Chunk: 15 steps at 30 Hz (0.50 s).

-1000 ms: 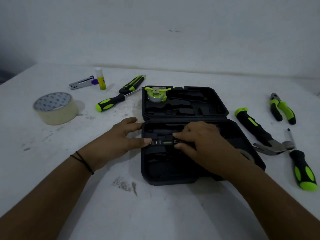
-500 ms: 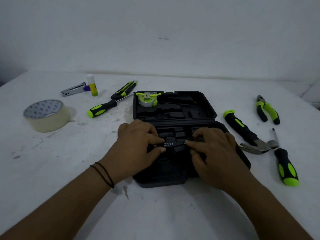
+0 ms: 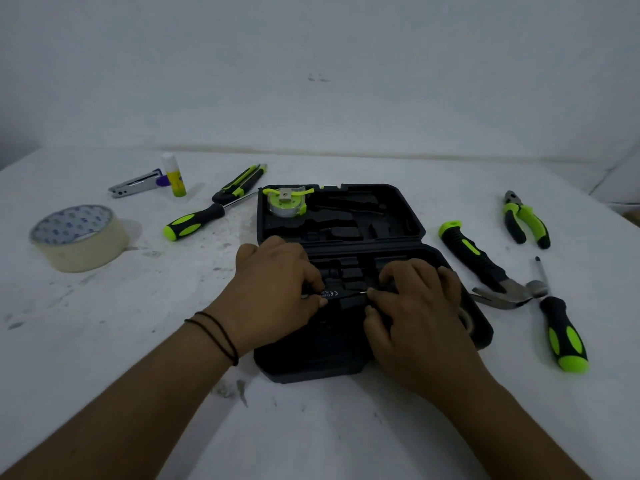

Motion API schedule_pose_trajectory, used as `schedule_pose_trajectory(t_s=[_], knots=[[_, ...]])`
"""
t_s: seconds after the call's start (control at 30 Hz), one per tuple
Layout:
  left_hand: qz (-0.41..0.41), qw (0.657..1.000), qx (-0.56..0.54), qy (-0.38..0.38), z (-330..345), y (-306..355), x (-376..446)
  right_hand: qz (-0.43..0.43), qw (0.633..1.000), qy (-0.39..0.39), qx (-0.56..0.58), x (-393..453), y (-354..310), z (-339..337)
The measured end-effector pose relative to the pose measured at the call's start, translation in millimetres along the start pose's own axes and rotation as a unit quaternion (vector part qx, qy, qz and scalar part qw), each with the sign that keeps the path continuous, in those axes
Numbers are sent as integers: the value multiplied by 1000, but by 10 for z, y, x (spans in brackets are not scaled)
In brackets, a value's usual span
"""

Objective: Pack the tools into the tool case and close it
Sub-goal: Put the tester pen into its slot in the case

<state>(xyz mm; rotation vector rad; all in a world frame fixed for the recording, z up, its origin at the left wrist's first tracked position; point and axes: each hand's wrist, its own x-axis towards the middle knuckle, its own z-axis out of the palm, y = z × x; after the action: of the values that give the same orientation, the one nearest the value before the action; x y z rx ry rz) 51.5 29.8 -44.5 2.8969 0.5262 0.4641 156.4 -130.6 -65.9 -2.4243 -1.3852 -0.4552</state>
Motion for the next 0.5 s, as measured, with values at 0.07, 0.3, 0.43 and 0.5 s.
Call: schedule_pose_trajectory(t_s=[0.07,0.3,0.43,0.5], knots=[[1,1000,5,-12,0,-2,23,5,1000,-7,2,2,0,7],[-3,1000,25,-3,-54,-18,24,28,1000,-10,0,13,-78,-3],[-13,999,37,-1,-81,-25,13,32,999,-15,23,52,-155,33],[-14,1000,26,-5,-93,-35,14,32,999,-17,33,60,-152,36]])
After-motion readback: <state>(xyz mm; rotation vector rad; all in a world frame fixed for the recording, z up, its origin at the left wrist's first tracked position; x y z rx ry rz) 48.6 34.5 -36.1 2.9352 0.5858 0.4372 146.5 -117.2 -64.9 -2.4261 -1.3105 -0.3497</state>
